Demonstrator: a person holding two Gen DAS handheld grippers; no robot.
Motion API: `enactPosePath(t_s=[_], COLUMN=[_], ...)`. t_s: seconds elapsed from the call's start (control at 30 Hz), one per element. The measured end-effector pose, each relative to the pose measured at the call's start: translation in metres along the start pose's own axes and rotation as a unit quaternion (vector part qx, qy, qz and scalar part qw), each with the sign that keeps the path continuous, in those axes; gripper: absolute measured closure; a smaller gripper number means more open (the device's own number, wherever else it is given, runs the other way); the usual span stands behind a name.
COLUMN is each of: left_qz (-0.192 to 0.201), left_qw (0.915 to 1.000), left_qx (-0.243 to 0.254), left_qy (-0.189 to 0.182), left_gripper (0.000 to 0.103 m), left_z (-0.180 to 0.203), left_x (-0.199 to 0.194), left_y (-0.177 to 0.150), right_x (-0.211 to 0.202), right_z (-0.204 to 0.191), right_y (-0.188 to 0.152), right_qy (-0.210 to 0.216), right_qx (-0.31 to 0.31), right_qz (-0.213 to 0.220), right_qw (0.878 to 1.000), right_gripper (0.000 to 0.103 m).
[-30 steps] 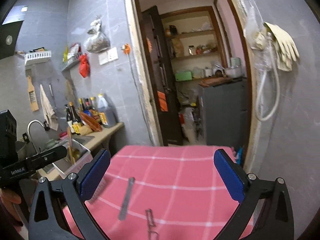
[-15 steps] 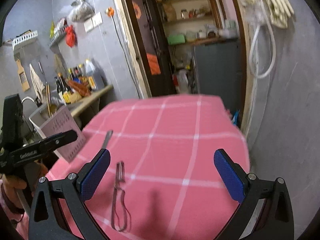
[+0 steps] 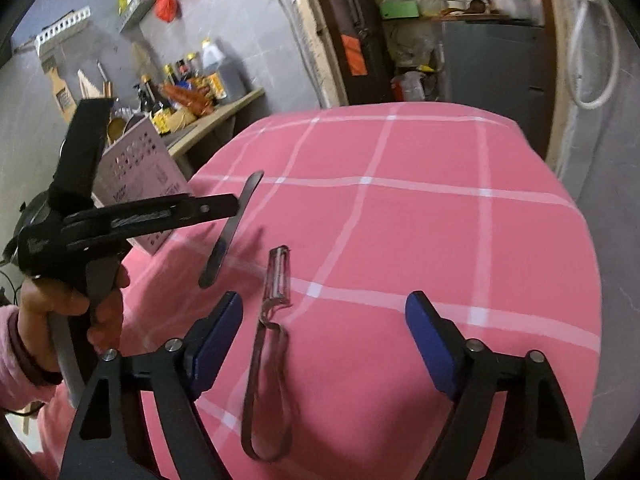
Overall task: Organize utensils
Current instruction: 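Grasp the metal spatula with the left tool while the right tool grasps the peeler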
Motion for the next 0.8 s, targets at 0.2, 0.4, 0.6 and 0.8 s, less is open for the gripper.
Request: enactPosePath(t_s=[0.2,0.4,0.6,0.8], left_qz=[-0.028,-0.041,-0.047,-0.047], left_qw=[0.9992,0.9988,0.9983,0.9985], left_qx=[-0.026,-0.014,-0.001,-0.025], left_qy=[0.011,0.023,0.034,0.015], left_gripper=[0.055,0.067,0.087,0.099], left_z=[-0.011,-0.007,-0.006,-0.012], left_x=[0.022,0.031,0.033,0.032], left_y=[0.009,0.018,0.020,0.016], right_x=[0.013,0.027,0.030,0.025], right_z=[-0.016,-0.031,-0.034,-0.024], right_y=[0.009,0.009,0.013,0.013], right_qy=[0.013,0.016,-0.001,0.018], right_qx=[-0.031,-0.057,-0.064,-0.015], right_qz=[-0.016,-0.048,-0.056,-0.066], right_qw=[0.999,0.997,0.996,0.998], right_gripper=[0.045,0.060,0.085,0.089])
Point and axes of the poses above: each gripper's, at about its wrist camera, not at the fingertips, and x roughly the way its jaws point, z to its right, y to its top, the point moved 2 cm from there along x, roughly the way its jaws point, and after that the axes turned 5 degrees about -y, right-handed, at the moved point
